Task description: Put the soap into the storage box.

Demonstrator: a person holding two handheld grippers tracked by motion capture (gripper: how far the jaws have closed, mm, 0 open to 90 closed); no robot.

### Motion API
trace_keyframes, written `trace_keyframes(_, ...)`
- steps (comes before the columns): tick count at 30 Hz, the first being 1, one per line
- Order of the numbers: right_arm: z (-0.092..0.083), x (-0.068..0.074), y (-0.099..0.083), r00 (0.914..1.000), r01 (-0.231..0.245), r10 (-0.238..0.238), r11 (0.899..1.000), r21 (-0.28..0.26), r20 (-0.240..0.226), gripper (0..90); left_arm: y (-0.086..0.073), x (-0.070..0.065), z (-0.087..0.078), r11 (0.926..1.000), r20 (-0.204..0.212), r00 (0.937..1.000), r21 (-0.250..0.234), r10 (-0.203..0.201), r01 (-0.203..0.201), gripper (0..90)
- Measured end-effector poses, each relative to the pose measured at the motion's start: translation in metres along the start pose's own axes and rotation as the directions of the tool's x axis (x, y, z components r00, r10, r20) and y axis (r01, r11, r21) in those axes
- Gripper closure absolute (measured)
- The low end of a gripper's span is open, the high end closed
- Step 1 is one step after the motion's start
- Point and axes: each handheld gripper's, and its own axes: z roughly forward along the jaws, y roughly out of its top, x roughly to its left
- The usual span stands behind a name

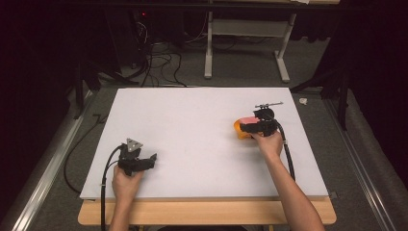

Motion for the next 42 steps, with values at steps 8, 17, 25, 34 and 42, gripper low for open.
trace_keyframes(8, 0.0010, -0.0009, 0.0001, 0.9996, -0.023, 0.023, 1.000, 0.007, -0.014, 13.4, 0.0000, -0.0001, 0.0000, 1.0000, -0.001, 1.0000, 0.000, 0.000, 0.000, 20.8)
trace_keyframes(17, 0.0027, -0.0040, 0.0003, 0.9985, -0.047, 0.048, 0.999, 0.017, -0.029, 13.4, 0.0000, 0.0000, 0.0000, 1.0000, 0.000, 1.0000, 0.000, 0.000, 0.000, 20.8)
trace_keyframes(25, 0.0043, -0.0052, 0.0001, 0.9975, -0.062, 0.063, 0.998, 0.023, -0.032, 13.3, 0.0000, -0.0001, 0.0000, 1.0000, -0.001, 1.0000, 0.000, 0.001, -0.001, 20.8)
trace_keyframes(34, 0.0054, -0.0056, 0.0002, 0.9973, -0.065, 0.066, 0.997, 0.031, -0.032, 13.1, 0.0000, 0.0002, 0.0001, 1.0000, 0.002, 1.0000, 0.000, -0.001, 0.001, 20.8)
trace_keyframes(42, 0.0031, -0.0055, 0.0011, 0.9976, -0.064, 0.064, 0.998, 0.023, -0.027, 12.9, 0.0000, 0.0002, 0.0001, 1.0000, 0.002, 1.0000, 0.000, -0.001, 0.001, 20.8)
